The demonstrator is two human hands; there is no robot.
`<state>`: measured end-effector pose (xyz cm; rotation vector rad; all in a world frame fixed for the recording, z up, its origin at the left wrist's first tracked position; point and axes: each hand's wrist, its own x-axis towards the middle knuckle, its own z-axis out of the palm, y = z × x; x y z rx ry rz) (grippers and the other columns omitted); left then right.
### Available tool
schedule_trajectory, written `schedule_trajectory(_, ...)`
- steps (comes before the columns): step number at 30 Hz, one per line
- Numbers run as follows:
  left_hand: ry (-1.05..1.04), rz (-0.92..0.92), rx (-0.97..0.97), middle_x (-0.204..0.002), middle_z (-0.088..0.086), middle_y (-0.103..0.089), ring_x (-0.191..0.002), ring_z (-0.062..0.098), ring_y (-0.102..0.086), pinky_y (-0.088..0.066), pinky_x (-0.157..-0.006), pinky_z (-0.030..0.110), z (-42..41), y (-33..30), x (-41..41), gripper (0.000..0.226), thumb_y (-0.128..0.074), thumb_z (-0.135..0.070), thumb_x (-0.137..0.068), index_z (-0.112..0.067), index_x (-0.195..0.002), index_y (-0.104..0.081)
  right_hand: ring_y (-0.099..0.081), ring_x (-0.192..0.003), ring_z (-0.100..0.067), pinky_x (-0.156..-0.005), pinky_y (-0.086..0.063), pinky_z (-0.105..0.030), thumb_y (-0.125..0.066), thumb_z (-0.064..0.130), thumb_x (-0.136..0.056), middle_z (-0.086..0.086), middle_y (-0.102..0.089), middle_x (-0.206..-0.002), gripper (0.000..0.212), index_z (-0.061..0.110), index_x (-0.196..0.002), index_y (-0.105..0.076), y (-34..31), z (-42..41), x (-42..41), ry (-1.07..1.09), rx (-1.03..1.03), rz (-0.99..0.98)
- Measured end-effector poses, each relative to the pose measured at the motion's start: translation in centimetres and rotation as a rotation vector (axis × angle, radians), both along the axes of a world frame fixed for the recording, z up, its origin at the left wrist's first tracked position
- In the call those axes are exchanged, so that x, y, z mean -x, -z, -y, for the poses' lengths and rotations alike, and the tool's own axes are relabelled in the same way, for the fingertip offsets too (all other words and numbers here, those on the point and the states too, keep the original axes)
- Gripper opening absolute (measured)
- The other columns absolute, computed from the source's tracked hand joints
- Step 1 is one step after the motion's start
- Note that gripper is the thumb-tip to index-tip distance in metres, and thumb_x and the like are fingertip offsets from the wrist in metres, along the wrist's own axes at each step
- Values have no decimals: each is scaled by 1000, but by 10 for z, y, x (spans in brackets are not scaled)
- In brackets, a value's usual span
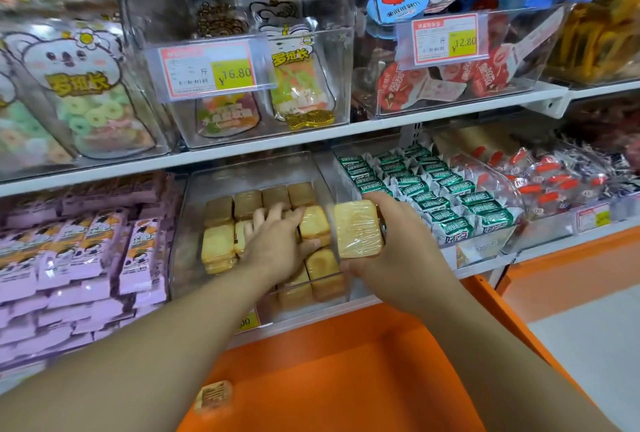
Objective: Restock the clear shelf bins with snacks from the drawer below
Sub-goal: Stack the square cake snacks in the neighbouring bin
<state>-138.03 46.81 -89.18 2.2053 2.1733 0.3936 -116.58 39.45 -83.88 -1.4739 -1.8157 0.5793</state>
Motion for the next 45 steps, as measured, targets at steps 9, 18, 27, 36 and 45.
schedule_trajectory(9,-1,161,-16,-148,-8,-43,-134,23,-35,-31,-109,39,18,-15,-4,61,-63,-61,-93,-39,-148,-49,-49,-118,-16,-93,-48,-37,-96,31,-69,14,-49,-125,93,40,-144,-42,-7,6,6,30,32,11)
schedule_trajectory(18,71,1353,223,-98,-8,-80,-94,18,-77,-64,-84,40,109,-72,-3,25,-66,-23,-100,-14,-124,-68,-45,-121,-13,-100,-47,-38,-93,47,-68,15,-49,-130,97,40,-148,-40,-22,24,38,-155,13,69)
schedule_trajectory(27,61,1042,9,-104,-35,-72,-102,-11,-67,-52,-83,11,163,-58,45,28,-64,-24,-102,-43,-123,-60,-69,-82,-20,-71,-64,-45,-79,10,-88,-3,-64,-104,38,38,-112,-65,-20,28,84,-229,209,-185)
schedule_trajectory(36,141,65,179,-161,-31,28,-151,1,29,10,-122,35,225,-28,97,81,-44,-48,-106,-43,-160,15,-64,-75,-16,-65,-57,-33,-77,12,-92,5,-64,-94,32,33,-112,-66,-15,-3,144,-178,194,-206)
schedule_trajectory(45,208,73,172,-161,-33,30,-148,-5,31,7,-125,34,229,-21,124,83,-40,-48,-107,-46,-157,25,-68,-93,-16,-81,-57,-34,-80,32,-91,2,-71,-101,32,27,-118,-65,19,-18,182,-252,271,177)
